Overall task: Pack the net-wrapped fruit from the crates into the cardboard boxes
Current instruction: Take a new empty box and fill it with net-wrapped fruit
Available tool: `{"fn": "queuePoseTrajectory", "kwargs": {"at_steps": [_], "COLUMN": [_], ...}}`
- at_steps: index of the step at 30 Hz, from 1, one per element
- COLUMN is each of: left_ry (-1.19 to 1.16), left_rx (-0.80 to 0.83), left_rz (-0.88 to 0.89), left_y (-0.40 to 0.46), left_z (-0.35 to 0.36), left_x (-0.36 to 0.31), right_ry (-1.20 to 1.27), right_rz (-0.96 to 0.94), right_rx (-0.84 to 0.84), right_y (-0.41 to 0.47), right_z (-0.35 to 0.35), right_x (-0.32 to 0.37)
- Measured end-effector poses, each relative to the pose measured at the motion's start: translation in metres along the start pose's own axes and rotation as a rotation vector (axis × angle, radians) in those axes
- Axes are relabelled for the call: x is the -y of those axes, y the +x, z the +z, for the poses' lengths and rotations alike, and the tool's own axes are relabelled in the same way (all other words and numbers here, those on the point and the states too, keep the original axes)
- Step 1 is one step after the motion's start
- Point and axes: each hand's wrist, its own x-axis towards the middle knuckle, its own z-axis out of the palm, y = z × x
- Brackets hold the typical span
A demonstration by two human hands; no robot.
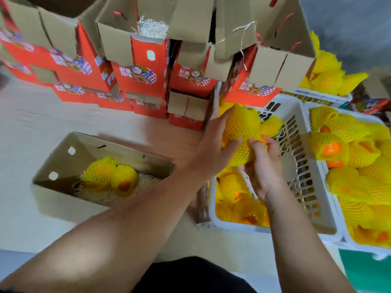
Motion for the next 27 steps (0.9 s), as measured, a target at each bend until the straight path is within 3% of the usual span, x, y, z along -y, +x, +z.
{"fn": "queuePoseTrajectory", "kwargs": {"at_steps": [4,7,13,16,18,22,25,27], "left_ry": [-0.6,-0.774,-0.666,-0.608,-0.572,-0.488,-0.551,-0.534], "left_rx": [-0.042,-0.039,-0.04,0.055,0.041,-0.081,-0.084,-0.068], "left_rz": [-0.323,-0.537,-0.616,-0.691,-0.755,-0.907,-0.952,-0.95], "left_y": [-0.053,-0.081,-0.102,-0.105,-0.105,-0.109,-0.112,-0.109], "left_z": [-0.071,-0.14,-0.249,-0.288,-0.304,-0.317,-0.319,-0.319], "left_x": [-0.021,-0.02,0.001,0.017,0.023,0.04,0.046,0.048], "right_ry": [-0.034,-0.077,0.12,0.2,0.0,-0.547,-0.768,-0.855], "right_rz": [-0.175,-0.163,-0.005,0.224,0.267,0.141,0.29,0.273], "right_rx": [-0.018,-0.026,0.022,0.073,0.077,-0.094,-0.036,-0.04], "right_y": [-0.053,-0.088,-0.131,-0.13,-0.12,-0.106,-0.103,-0.109], "right_z": [0.07,0.125,0.223,0.247,0.251,0.253,0.261,0.269], "right_x": [0.002,-0.002,-0.017,-0.029,-0.042,-0.069,-0.078,-0.072]}}
